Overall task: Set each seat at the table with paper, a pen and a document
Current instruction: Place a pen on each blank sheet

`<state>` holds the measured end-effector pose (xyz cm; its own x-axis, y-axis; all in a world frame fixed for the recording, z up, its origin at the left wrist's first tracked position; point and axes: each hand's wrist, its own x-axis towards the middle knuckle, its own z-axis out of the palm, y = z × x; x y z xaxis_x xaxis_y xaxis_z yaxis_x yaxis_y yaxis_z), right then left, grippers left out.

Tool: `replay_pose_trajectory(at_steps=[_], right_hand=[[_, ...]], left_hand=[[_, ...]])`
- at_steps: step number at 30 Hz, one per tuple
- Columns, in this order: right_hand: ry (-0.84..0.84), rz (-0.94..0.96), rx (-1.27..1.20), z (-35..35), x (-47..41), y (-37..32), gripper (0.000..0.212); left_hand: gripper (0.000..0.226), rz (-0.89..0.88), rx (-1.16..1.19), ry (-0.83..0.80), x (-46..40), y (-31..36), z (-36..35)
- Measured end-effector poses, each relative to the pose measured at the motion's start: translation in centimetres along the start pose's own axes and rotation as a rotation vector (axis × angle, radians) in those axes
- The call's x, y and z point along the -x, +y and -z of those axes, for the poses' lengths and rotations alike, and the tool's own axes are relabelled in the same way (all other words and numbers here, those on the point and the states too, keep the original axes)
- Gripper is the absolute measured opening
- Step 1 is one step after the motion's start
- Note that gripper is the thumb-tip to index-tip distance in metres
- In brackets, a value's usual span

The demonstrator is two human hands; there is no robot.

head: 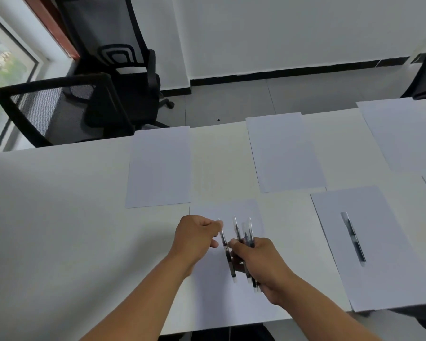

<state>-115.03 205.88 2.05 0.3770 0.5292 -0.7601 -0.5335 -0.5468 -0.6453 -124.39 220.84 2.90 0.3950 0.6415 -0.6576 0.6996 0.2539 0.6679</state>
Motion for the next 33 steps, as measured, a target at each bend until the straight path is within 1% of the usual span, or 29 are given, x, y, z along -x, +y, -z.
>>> replay_pose_trajectory(at_steps=[2,5,9,11,14,16,17,26,28,31,33], right_hand=[[0.020,-0.008,0.033,-0.2,-0.9,0.7,0.022],[0.042,-0.022,-0.001,-0.4,-1.5,1.2,0.017],[0.056,-0.030,-0.038,-0.3,-2.1,1.4,0.014],[0.066,-0.038,-0.043,-0.2,-2.3,1.5,0.013],[0.080,-0.049,-0.050,0.4,-2.6,1.6,0.014],[0.089,-0.055,-0.062,0.8,-2.7,1.7,0.015],[0.094,-0.058,-0.070,0.9,-2.8,1.8,0.015],[0.096,-0.070,-0.127,1.3,-3.1,1.7,0.013],[0.093,-0.072,-0.131,1.4,-3.3,1.7,0.017],[0.103,-0.073,-0.141,1.6,-3.6,1.8,0.034],[0.101,-0.070,-0.144,1.7,-3.6,1.8,0.038]], left_hand=[[0.033,0.007,-0.024,0.012,-0.9,-0.5,0.2],[0.041,0.009,-0.111,0.047,-2.1,-1.5,0.5],[0.038,0.079,-0.230,0.051,-4.0,-2.7,0.5],[0.029,0.111,-0.290,0.051,-4.7,-3.0,0.2],[0.034,0.129,-0.361,0.032,-5.7,-3.1,-0.5],[0.032,0.132,-0.384,0.026,-6.3,-3.2,-0.9],[0.030,0.134,-0.401,0.029,-6.5,-3.2,-1.2],[0.039,0.142,-0.481,0.076,-7.6,-3.5,-2.0],[0.039,0.139,-0.490,0.084,-7.8,-3.5,-2.1],[0.037,0.135,-0.507,0.093,-8.0,-3.6,-2.3],[0.037,0.131,-0.513,0.099,-8.1,-3.9,-2.4]])
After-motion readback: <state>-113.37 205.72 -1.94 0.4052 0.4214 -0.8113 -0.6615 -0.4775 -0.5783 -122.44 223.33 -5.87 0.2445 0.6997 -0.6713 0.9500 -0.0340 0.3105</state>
